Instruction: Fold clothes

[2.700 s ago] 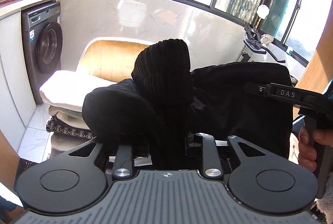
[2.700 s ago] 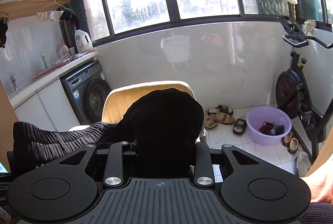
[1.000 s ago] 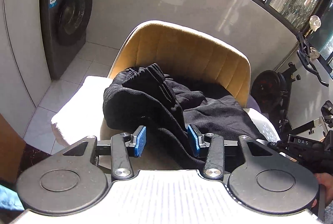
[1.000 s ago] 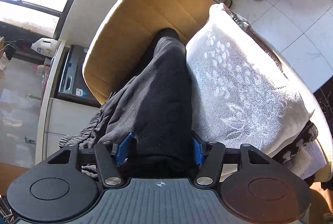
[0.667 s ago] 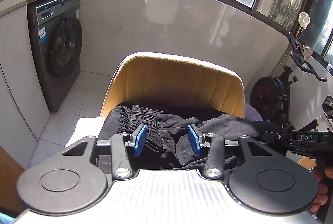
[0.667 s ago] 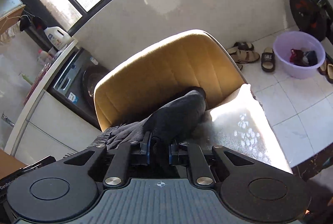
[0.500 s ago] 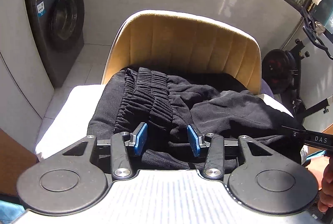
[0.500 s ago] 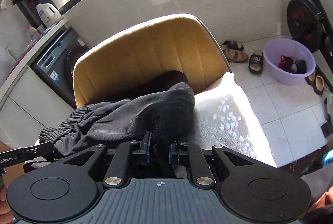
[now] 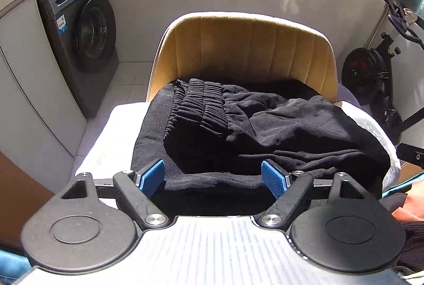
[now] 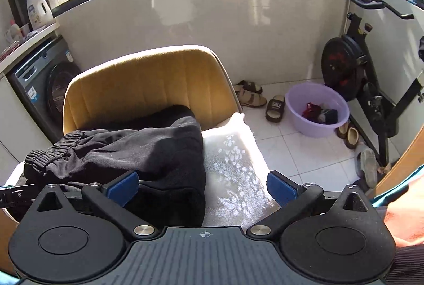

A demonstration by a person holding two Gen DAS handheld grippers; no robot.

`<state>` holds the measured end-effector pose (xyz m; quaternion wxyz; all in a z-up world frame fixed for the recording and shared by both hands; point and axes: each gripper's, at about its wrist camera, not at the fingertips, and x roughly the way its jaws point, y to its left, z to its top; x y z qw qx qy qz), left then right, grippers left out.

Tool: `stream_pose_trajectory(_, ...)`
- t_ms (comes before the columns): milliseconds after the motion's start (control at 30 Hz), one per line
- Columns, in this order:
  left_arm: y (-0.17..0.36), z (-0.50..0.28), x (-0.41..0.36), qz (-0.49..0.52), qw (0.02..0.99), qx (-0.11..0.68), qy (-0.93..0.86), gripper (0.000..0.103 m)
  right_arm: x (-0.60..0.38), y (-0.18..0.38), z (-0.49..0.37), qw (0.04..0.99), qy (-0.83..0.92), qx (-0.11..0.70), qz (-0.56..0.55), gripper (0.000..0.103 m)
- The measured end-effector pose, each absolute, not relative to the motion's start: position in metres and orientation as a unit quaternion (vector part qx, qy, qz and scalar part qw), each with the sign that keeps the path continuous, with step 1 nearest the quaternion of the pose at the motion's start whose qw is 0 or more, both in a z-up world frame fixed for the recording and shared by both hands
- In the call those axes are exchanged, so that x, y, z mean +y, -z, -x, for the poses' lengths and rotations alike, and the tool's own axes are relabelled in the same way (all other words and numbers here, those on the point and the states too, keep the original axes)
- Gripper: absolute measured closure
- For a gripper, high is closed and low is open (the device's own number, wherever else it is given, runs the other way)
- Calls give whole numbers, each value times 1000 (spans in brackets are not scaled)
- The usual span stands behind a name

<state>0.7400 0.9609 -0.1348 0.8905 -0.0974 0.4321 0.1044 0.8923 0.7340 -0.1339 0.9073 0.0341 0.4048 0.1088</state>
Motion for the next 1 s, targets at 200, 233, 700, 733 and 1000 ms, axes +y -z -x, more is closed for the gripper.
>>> stream_pose_trajectory(200,120,-720,942,100,886,444,-83,5,727,106,-849,912,-76,402,-21,1)
stream_pose_trajectory(233,118,-716,939,99,885,447,-84,5,726,101,-842,912,-69,404,-14,1)
stream_pose_trajectory(700,76,-600,868,96,885,431,-148,2,680,62,-730,913,-121,389,-2,1)
stream_pose_trajectory(733,74,-588,860,96,886,428,-150,2,673,61,-719,912,-127,389,-1,1)
stream_pose_trajectory(1000,56,-490,797,96,889,422,-148,1,622,45,-623,915,-143,377,-2,1)
